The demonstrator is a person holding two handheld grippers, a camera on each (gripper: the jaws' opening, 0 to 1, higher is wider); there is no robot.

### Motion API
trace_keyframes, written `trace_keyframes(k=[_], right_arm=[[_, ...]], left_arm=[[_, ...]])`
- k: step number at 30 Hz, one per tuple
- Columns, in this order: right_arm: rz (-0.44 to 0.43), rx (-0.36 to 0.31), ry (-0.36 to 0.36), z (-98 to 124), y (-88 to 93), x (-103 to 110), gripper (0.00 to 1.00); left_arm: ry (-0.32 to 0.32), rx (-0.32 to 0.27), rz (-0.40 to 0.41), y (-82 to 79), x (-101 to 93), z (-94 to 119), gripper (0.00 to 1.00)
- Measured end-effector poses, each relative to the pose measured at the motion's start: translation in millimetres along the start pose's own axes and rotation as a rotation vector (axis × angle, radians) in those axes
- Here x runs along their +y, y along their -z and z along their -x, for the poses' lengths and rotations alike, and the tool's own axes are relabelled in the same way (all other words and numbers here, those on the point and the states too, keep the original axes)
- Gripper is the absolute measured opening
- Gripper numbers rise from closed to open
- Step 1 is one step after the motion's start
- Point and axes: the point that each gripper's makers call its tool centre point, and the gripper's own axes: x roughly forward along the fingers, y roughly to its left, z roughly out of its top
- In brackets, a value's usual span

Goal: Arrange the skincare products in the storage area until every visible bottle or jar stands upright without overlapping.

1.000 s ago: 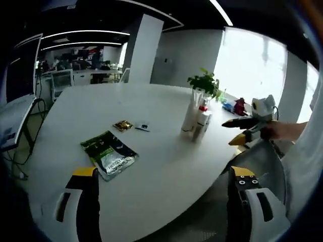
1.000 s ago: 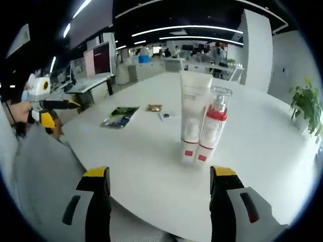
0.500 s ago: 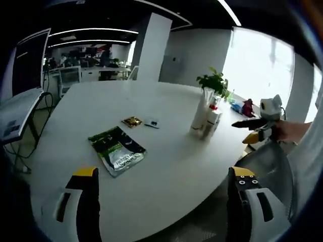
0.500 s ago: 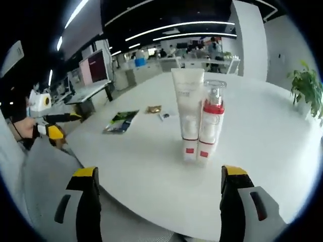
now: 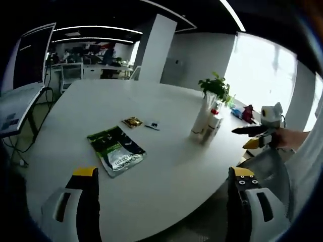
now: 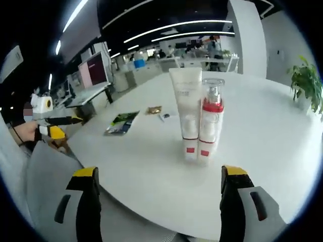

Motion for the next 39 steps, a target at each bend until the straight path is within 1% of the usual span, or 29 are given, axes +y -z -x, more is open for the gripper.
trace_keyframes(k=[7,8,10,12,13,16,17,20,22,23,25,26,27,28,29,31,33,35,37,38,39], right_arm=[[-0.013,0.003,-0.004,0.9,2.0,1.6,0.99],[-0.014,0.002,-0.003,0.8,1.3,1.4,0.99],[-0.015,0.002,-0.001,0.6,1.3,0.8,0.99],[-0.015,0.007,0.001,0.1,2.1,0.0,0.99],[-0.012,0.009,0.001,-0.2,2.3,0.1,0.99],[-0.013,0.014,-0.009,-0.9,2.2,2.2,0.99],[-0.02,0.015,-0.01,-1.0,2.4,1.7,0.99],[-0.022,0.01,-0.01,-1.0,1.2,1.6,0.99],[-0.024,0.011,-0.008,-0.7,1.2,1.3,0.99],[-0.025,0.012,-0.008,-0.7,1.4,1.2,0.99],[-0.027,0.009,-0.008,-0.7,0.8,0.9,0.99],[-0.03,0.007,-0.007,-0.4,0.9,0.1,0.99],[-0.032,0.006,-0.005,-0.2,0.8,-0.2,0.99],[-0.034,0.003,-0.001,-0.2,0.2,-1.1,0.99],[-0.036,0.001,0.001,0.0,-0.1,-1.5,0.99],[-0.042,-0.003,0.004,0.5,-0.5,-2.6,0.99],[-0.043,-0.005,0.008,0.6,-0.7,-3.8,0.99],[-0.044,-0.007,0.007,0.6,-1.1,-3.5,0.99],[-0.04,-0.008,0.01,0.7,-1.4,-3.8,0.99],[-0.039,-0.008,0.01,0.6,-1.3,-3.8,0.99],[-0.039,-0.007,0.01,0.5,-1.0,-3.9,0.99]], left_arm=[[-0.024,0.062,-0.022,9.8,12.3,-11.5,0.98],[-0.033,0.082,-0.022,12.1,15.2,-14.1,0.98],[-0.031,0.101,-0.034,13.5,17.3,-18.6,0.97],[-0.046,0.124,-0.035,14.5,23.5,-24.7,0.94],[-0.056,0.141,-0.027,15.7,30.5,-29.3,0.93],[-0.094,0.186,0.003,19.2,41.4,-36.4,0.91],[-0.12,0.208,0.026,21.3,47.3,-39.4,0.89],[-0.136,0.235,0.053,23.2,55.7,-48.9,0.86],[-0.155,0.253,0.057,24.2,62.7,-56.7,0.86],[-0.178,0.265,0.066,24.9,68.5,-60.5,0.86],[-0.194,0.269,0.079,22.0,71.3,-66.1,0.85],[-0.216,0.27,0.098,20.5,73.2,-69.2,0.85],[-0.223,0.271,0.103,19.2,71.9,-69.9,0.85],[-0.233,0.273,0.115,17.2,74.9,-77.6,0.85],[-0.236,0.275,0.118,15.6,77.6,-84.2,0.84],[-0.249,0.281,0.123,15.8,75.1,-88.5,0.84],[-0.276,0.284,0.115,11.9,83.2,-96.7,0.85],[-0.315,0.278,0.111,9.4,84.4,-104.0,0.86],[-0.352,0.259,0.115,4.7,91.4,-109.6,0.86],[-0.369,0.258,0.104,2.7,93.8,-113.9,0.86],[-0.4,0.264,0.099,3.8,99.2,-114.6,0.86]])
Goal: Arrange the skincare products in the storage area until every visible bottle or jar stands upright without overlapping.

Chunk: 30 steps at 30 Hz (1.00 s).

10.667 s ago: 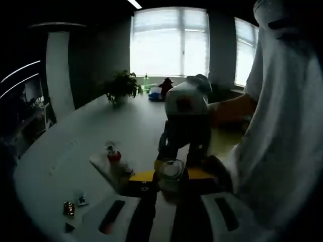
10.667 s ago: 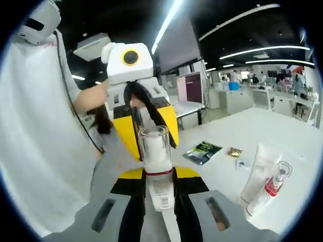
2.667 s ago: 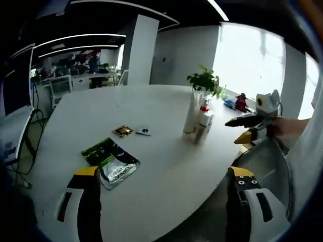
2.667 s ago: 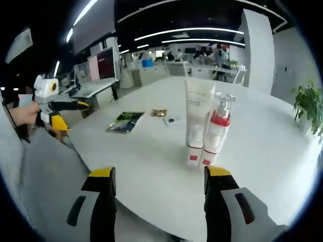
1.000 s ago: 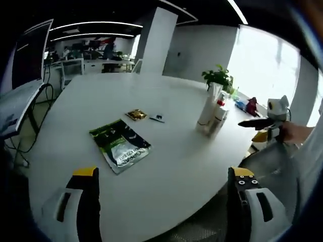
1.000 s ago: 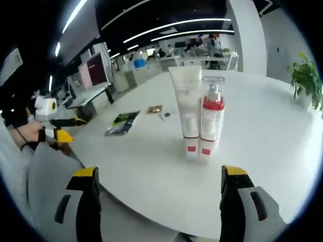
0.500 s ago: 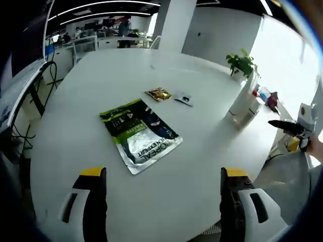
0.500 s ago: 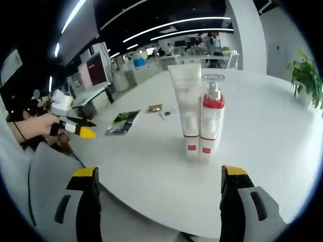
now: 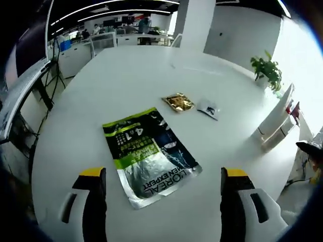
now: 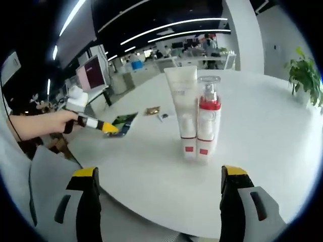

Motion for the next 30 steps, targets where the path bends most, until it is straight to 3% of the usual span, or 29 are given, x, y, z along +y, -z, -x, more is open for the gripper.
trace_keyframes(k=[4,8,14,30], right_arm=[[0.001,-0.001,0.009,0.2,-0.3,-1.5,0.99],[-0.005,0.0,0.011,0.3,-0.1,-1.9,0.99],[-0.012,-0.001,0.022,0.8,-0.2,-4.4,0.99],[-0.014,0.001,0.035,0.9,0.1,-6.5,0.97]], left_arm=[[-0.067,0.015,0.021,-1.8,5.3,-9.3,0.86],[-0.09,0.031,0.049,-0.4,5.4,-22.4,0.86],[-0.133,0.076,0.032,9.6,8.3,-31.4,0.82],[-0.083,0.054,-0.032,8.0,13.1,-36.1,0.67]])
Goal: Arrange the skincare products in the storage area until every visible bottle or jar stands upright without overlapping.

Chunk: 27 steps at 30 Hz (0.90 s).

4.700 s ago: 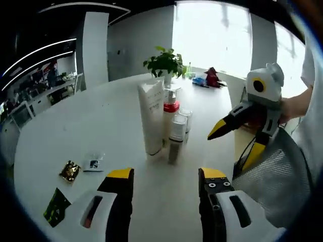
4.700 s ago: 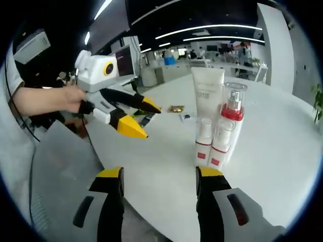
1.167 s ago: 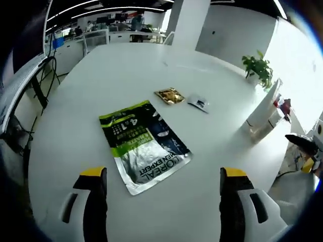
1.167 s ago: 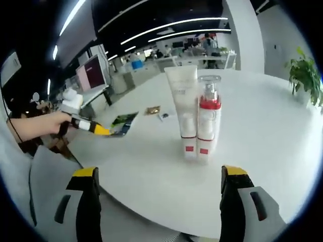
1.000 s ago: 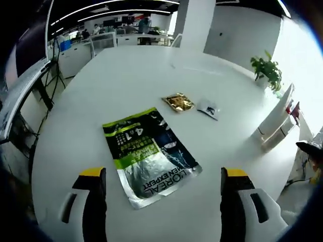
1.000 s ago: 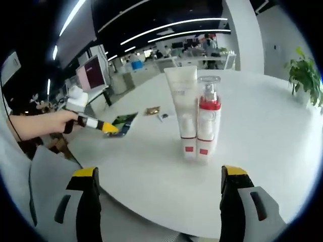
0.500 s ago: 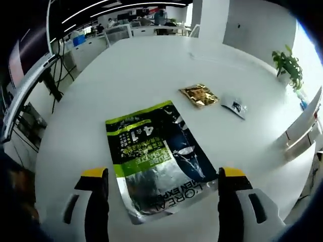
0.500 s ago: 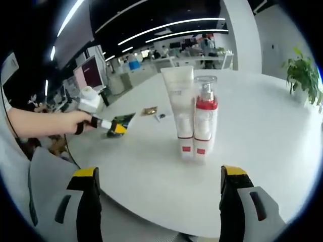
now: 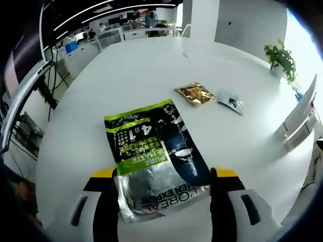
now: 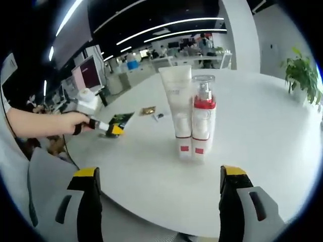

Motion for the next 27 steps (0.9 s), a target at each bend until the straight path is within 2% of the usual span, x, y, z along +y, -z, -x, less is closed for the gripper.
trace_keyframes(k=[6,7,8,9,10,11,12,14,16,17,18,19,20,22,23,26,27], right_arm=[[0.005,0.001,0.001,-0.2,0.1,0.0,0.97],[0.007,0.002,0.0,-0.3,0.3,0.0,0.97],[0.008,0.002,0.0,-0.5,0.3,0.3,0.97],[0.01,0.005,-0.001,-0.7,0.4,0.7,0.97],[0.011,0.004,-0.002,-0.9,0.3,1.2,0.97],[0.012,0.007,-0.003,-1.0,0.6,1.5,0.97],[0.013,0.007,-0.004,-1.2,0.5,1.7,0.97],[0.016,0.009,-0.005,-1.1,0.6,2.4,0.97],[0.016,0.009,-0.006,-0.9,0.5,2.7,0.97],[0.017,0.009,-0.005,-0.8,0.6,2.5,0.97],[0.017,0.01,-0.004,-0.7,0.9,2.3,0.97],[0.018,0.01,-0.005,-0.6,0.9,2.3,0.97],[0.017,0.008,-0.007,-0.7,0.6,2.6,0.97],[0.018,0.008,-0.008,-0.9,0.8,2.5,0.97],[0.018,0.009,-0.008,-1.0,0.9,2.4,0.97],[0.023,0.01,-0.013,-1.2,0.9,3.7,0.97],[0.027,0.013,-0.015,-1.3,1.2,4.0,0.97]], left_arm=[[0.025,-0.03,0.004,-0.2,7.8,4.0,0.54],[0.019,-0.031,0.014,-0.1,11.8,4.7,0.35],[0.066,-0.08,0.045,-5.9,11.1,5.7,0.24],[0.073,-0.064,0.05,-1.1,13.5,5.7,0.17],[0.052,-0.055,0.011,1.6,17.3,6.6,0.06],[0.021,-0.032,-0.053,5.9,23.3,5.1,0.03],[0.063,-0.076,-0.023,3.1,15.4,4.0,0.02],[0.06,-0.057,-0.019,5.6,15.0,4.4,0.02],[0.061,-0.05,-0.024,4.7,10.5,15.8,0.02],[0.023,-0.051,0.02,5.6,16.4,14.9,0.02],[0.029,-0.049,0.021,5.3,18.4,13.6,0.02],[0.074,-0.016,0.042,9.3,16.0,10.6,0.02],[0.088,-0.021,0.056,6.9,18.3,5.7,0.02],[0.1,-0.038,0.04,5.4,20.4,4.6,0.02],[0.076,-0.101,0.003,-3.2,19.9,12.7,0.02],[0.122,-0.129,-0.017,-7.8,9.6,26.7,0.02],[0.164,-0.119,-0.02,-9.1,8.1,25.2,0.02]])
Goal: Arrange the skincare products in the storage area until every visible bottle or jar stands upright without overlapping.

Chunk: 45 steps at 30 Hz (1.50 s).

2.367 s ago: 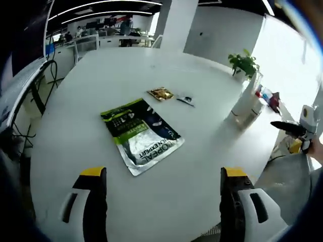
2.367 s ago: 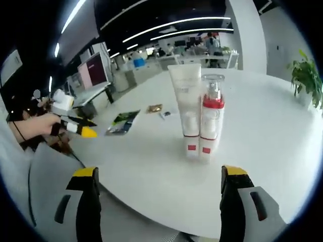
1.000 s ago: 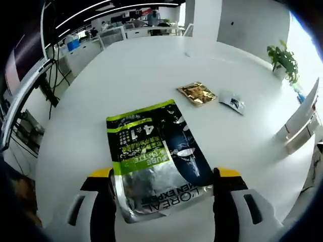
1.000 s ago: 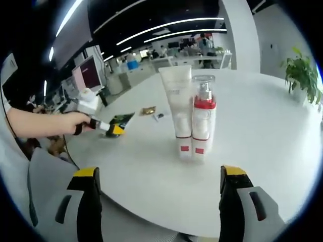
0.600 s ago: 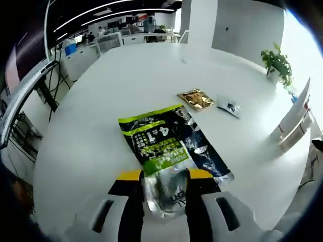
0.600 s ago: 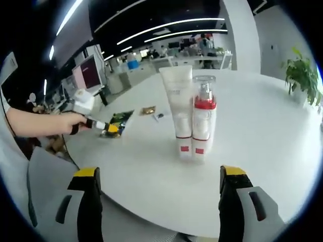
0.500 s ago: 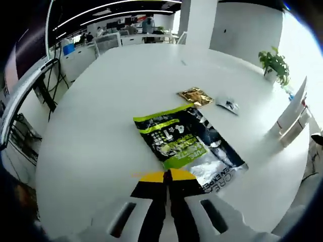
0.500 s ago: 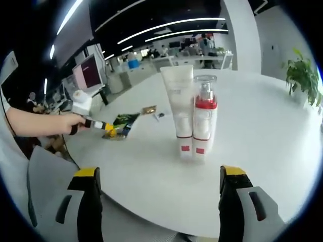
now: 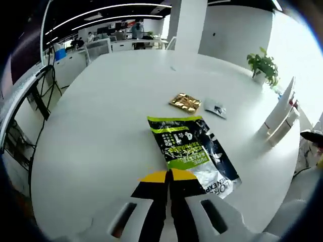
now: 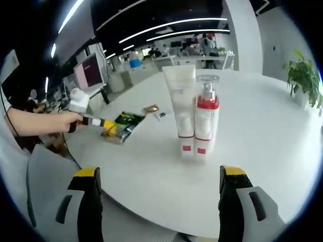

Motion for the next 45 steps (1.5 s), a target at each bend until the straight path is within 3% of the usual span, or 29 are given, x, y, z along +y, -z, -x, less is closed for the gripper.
trace_keyframes(k=[3,13,23,30,41,45], right_arm=[[0.014,0.007,-0.006,-0.9,0.6,1.8,0.97],[0.045,0.018,-0.03,-1.4,1.6,8.0,0.95],[0.095,-0.005,-0.025,1.2,-3.9,11.3,0.92],[0.136,-0.04,-0.066,4.4,-12.2,21.4,0.86],[0.157,-0.077,-0.128,10.2,-29.4,47.0,0.84],[0.191,-0.091,-0.164,8.3,-42.1,57.6,0.83]], left_arm=[[0.055,-0.042,-0.028,-18.1,-4.5,11.1,0.02],[0.154,-0.099,-0.074,-39.2,-26.0,37.2,0.02],[0.251,-0.11,-0.223,-44.9,-62.3,63.0,0.02],[0.31,-0.117,-0.294,-49.5,-78.7,79.8,0.02],[0.383,-0.129,-0.353,-44.6,-98.9,106.3,0.02],[0.466,-0.116,-0.346,-40.6,-109.8,117.8,0.02]])
